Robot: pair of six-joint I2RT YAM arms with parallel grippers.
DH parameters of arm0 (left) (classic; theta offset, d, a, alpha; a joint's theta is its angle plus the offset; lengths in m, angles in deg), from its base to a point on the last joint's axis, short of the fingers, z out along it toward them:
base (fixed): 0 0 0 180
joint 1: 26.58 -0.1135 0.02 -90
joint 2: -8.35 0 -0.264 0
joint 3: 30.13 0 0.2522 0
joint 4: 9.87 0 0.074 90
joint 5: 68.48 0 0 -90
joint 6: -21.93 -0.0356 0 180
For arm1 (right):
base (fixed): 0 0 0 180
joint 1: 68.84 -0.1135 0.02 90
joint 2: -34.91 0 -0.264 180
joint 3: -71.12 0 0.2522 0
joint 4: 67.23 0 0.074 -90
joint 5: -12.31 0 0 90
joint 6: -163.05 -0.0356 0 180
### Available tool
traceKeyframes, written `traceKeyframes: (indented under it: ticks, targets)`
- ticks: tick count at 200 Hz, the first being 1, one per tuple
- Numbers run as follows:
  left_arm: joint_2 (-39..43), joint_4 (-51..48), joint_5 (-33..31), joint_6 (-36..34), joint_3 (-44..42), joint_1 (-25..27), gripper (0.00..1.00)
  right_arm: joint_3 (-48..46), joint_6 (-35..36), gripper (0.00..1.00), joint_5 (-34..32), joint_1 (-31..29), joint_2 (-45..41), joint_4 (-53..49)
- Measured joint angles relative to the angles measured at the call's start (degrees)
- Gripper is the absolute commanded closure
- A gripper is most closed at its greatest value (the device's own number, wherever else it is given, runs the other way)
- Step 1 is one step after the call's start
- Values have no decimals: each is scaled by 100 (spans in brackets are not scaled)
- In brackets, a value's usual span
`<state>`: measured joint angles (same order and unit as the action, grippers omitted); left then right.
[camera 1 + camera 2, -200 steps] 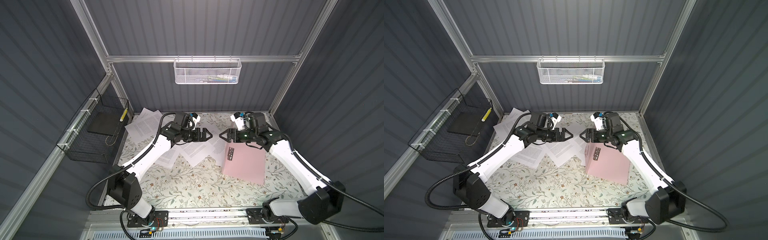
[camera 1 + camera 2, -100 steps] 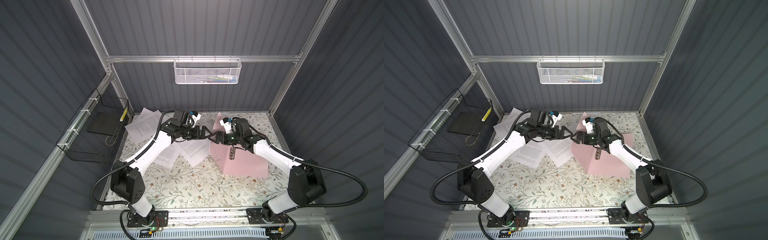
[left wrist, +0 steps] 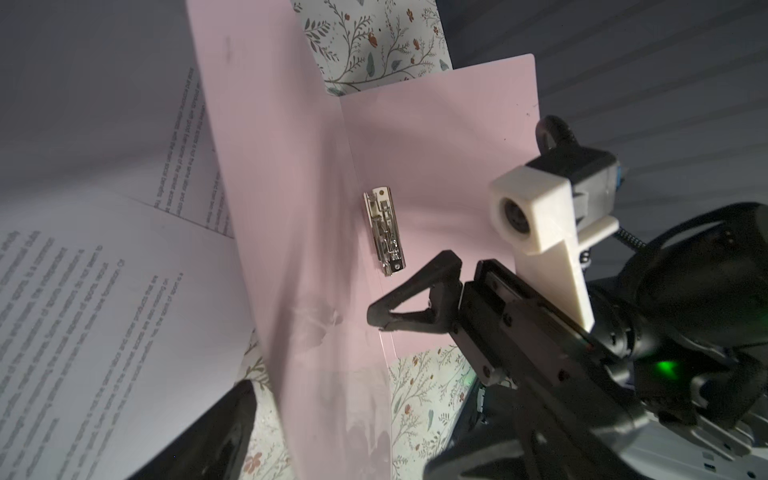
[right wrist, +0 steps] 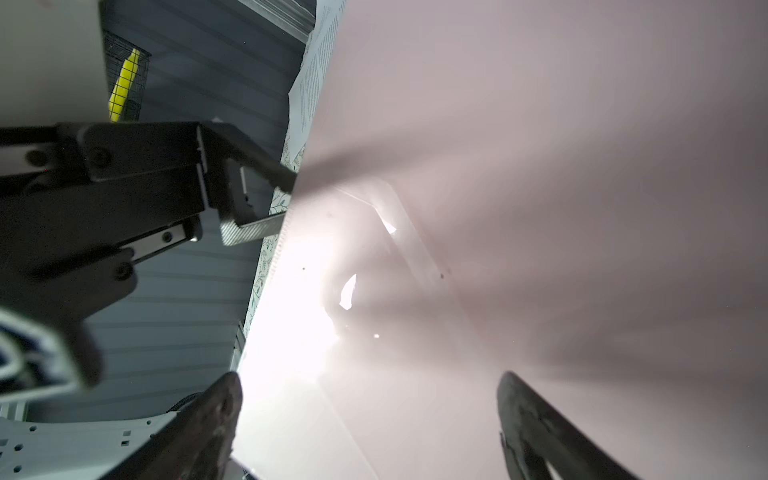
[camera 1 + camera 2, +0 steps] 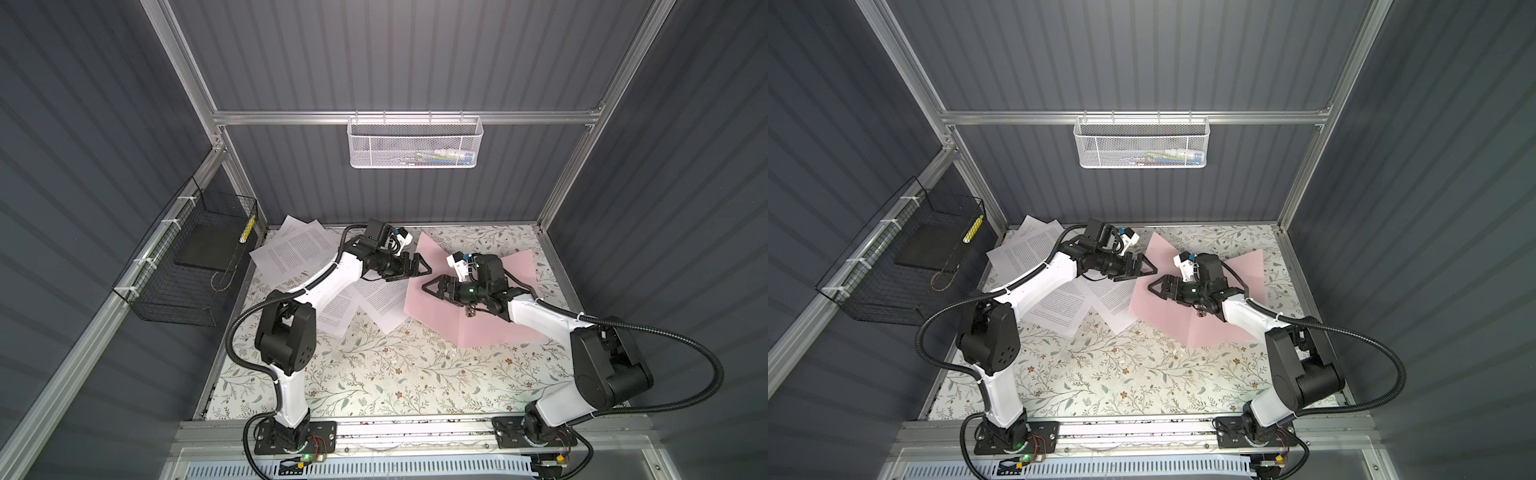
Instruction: Put the files into the folder
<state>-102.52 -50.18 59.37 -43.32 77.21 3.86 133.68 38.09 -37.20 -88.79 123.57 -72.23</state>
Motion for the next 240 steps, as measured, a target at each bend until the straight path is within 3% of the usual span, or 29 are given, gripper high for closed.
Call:
traceKeyframes:
  ticks: [18, 54, 81, 112, 146, 186, 217, 240]
  targets:
    - [-302, 96, 90, 46, 140, 0, 24, -101, -17, 6, 85, 74, -11, 96]
    - [-704, 317, 304, 267, 195, 0, 77, -466, -114, 7, 297, 459, -210, 310]
    - [-748, 437, 385, 396, 195, 0, 100, -647, -146, 7, 317, 680, -343, 358]
    - [-481, 459, 247, 444, -42, 2, 100, -951, -146, 8, 55, 1021, -769, 170]
    - [651, 243, -306, 479, -824, 17, 100, -1207, -81, 9, -468, 1550, -1145, -201]
    - [1891, 254, -962, 542, -2028, 22, 100, -1397, -238, 12, -542, 1593, -455, -2]
    - [2004, 201, -1537, 450, -2511, 4, 100, -1467, -527, 19, -623, 1593, 129, 232]
    - [2002, 192, -2149, 332, -2916, -22, 100, -1491, -726, 30, -739, 1550, 227, 490]
